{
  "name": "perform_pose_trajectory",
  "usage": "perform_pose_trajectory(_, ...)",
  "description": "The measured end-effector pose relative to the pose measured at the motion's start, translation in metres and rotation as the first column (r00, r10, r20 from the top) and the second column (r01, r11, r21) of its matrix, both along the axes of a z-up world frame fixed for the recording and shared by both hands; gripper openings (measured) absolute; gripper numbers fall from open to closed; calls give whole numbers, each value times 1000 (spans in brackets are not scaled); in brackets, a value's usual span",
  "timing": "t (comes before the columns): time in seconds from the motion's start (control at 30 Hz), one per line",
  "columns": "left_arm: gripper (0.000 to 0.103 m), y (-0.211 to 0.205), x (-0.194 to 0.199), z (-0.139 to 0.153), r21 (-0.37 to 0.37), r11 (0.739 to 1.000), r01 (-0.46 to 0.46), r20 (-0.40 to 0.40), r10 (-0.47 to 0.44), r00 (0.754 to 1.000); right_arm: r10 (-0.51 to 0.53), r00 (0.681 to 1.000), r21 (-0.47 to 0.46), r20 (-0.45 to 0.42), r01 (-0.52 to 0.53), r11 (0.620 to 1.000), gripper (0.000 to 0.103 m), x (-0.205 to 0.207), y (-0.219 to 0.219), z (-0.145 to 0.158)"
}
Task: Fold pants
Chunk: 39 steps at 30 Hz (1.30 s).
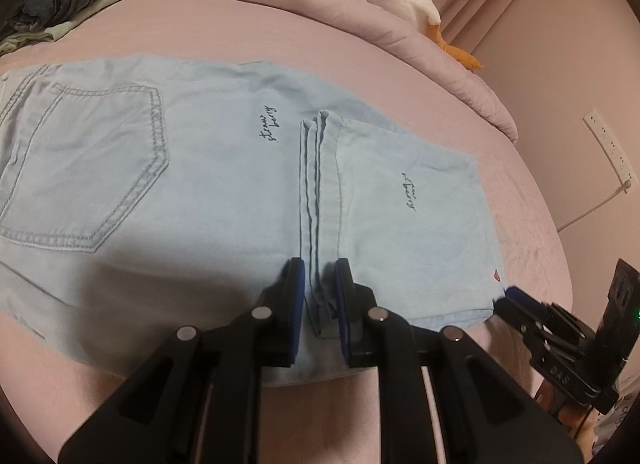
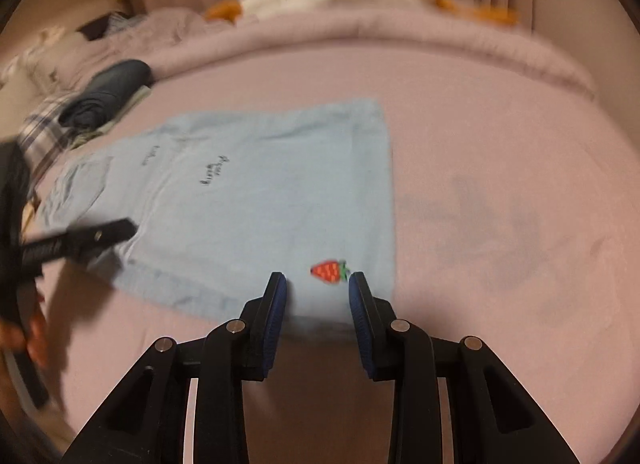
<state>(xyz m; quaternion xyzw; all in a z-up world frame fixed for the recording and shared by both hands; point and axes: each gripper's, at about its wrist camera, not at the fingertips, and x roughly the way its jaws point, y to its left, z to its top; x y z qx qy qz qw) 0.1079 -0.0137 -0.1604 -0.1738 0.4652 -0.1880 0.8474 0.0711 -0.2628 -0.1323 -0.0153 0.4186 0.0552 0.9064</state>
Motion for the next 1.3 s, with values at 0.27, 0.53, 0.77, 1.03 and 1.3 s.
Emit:
perform_pose_trajectory(0.27,51,58,-16,20,-133,980,-151,49,159,986,69,994,132,89,-80,988,35,-4,17,38)
perform_pose_trajectory(0.53,24,98,20,4,-77,981,-177,-11,177,984,190,982,204,1,-187,961,35,35,79,15)
perform_pose_trajectory(0.77,4,121,14,-17,-163,967,-193,-44,189,981,293,956,167,-31,-284,944,35,83,147,18)
perform_pose_trajectory(1.03,4,130,-4,-17,-192,965,-178,-31,176,984,201,969,110,-140,-187,976,35,176,196,-8)
perform_pose_trajectory(1.3,4,128,-1,-16,-188,966,-179,-25,177,984,201,962,30,-183,-199,980,35,147,206,-10)
